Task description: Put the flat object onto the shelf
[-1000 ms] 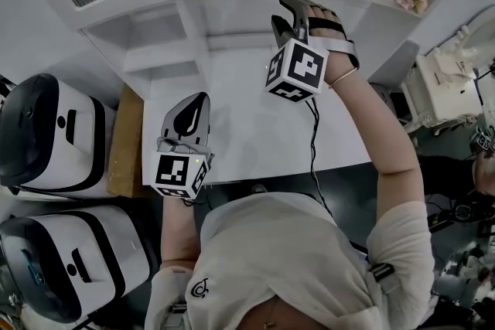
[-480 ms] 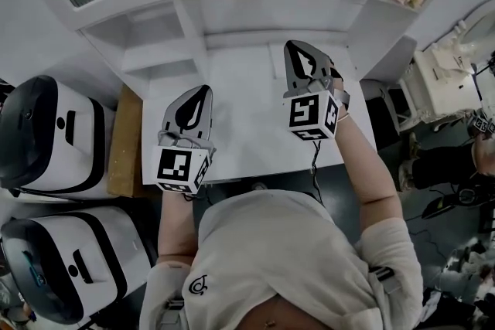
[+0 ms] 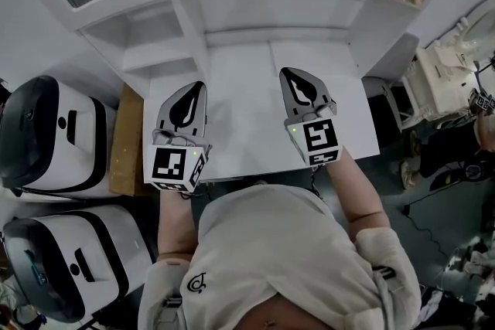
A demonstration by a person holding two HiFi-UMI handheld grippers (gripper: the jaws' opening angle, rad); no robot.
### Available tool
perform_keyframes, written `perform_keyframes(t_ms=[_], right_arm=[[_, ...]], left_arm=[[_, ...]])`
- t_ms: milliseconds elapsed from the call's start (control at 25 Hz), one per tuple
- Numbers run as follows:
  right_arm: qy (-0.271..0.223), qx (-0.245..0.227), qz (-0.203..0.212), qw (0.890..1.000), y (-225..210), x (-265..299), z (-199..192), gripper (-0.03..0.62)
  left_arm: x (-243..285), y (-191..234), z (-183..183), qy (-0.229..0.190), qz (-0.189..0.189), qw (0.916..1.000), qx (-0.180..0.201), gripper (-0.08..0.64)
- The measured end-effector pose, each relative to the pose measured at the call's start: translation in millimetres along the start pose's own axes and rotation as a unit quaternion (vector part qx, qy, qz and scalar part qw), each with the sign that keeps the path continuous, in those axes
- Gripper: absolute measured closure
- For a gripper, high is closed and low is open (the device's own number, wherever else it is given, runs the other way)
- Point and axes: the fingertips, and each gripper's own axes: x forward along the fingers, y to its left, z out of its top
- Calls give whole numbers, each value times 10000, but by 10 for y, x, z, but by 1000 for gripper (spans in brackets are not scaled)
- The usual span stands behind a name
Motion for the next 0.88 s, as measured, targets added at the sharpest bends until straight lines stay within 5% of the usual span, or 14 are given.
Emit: perform_keyframes(t_ms=[200, 880], right_arm=[[-72, 512, 52, 9986, 8, -57, -54, 588], [-315, 781, 386, 9957, 25, -39, 7, 588]], left_arm=[[-15, 74, 92, -34, 76, 9999, 79, 546], [96, -24, 152, -41, 167, 9997, 193, 546]])
